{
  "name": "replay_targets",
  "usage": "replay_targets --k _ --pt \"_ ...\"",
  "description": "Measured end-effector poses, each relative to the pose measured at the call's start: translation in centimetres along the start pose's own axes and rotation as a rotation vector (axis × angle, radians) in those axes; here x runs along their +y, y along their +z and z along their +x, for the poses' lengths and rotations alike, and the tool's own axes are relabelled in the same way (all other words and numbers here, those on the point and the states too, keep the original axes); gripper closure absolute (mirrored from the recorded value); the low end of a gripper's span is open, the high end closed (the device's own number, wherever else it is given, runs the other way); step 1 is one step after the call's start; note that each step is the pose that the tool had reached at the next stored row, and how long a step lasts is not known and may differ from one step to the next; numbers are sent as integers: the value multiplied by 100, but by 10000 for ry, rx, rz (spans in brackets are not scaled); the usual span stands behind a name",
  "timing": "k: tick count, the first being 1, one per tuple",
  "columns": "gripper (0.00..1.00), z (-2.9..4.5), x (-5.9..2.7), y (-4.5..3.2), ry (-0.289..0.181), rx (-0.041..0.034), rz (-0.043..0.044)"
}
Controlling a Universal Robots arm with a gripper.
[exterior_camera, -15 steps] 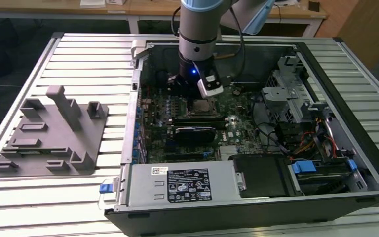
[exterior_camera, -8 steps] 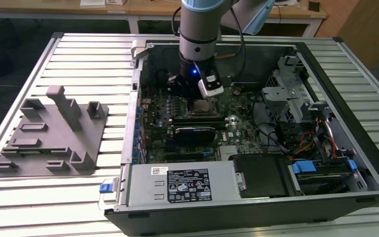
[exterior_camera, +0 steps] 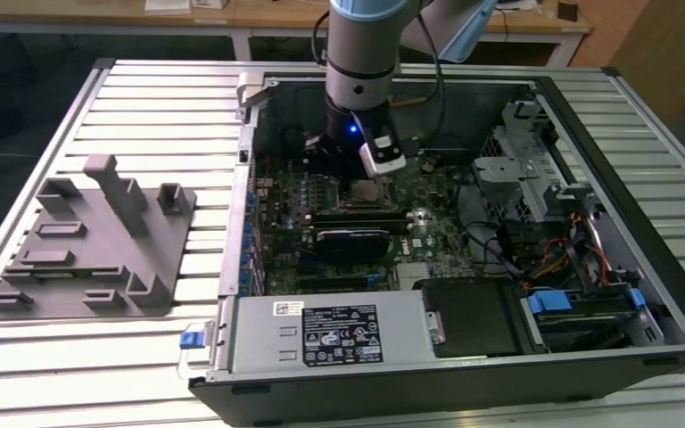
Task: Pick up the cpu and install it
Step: 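Close the cpu cover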
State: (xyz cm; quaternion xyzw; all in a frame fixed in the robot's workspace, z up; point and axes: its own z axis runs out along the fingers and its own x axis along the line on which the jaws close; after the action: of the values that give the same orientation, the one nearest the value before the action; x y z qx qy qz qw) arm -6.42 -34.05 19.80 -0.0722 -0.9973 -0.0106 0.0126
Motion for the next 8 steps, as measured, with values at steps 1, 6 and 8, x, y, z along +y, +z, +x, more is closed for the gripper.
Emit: replay_targets --k 1,6,8 --pt "89 -1 0 -1 0 0 -2" --pt "89 0 0 -25 0 3 2" --pt "89 0 0 -40 0 3 2"
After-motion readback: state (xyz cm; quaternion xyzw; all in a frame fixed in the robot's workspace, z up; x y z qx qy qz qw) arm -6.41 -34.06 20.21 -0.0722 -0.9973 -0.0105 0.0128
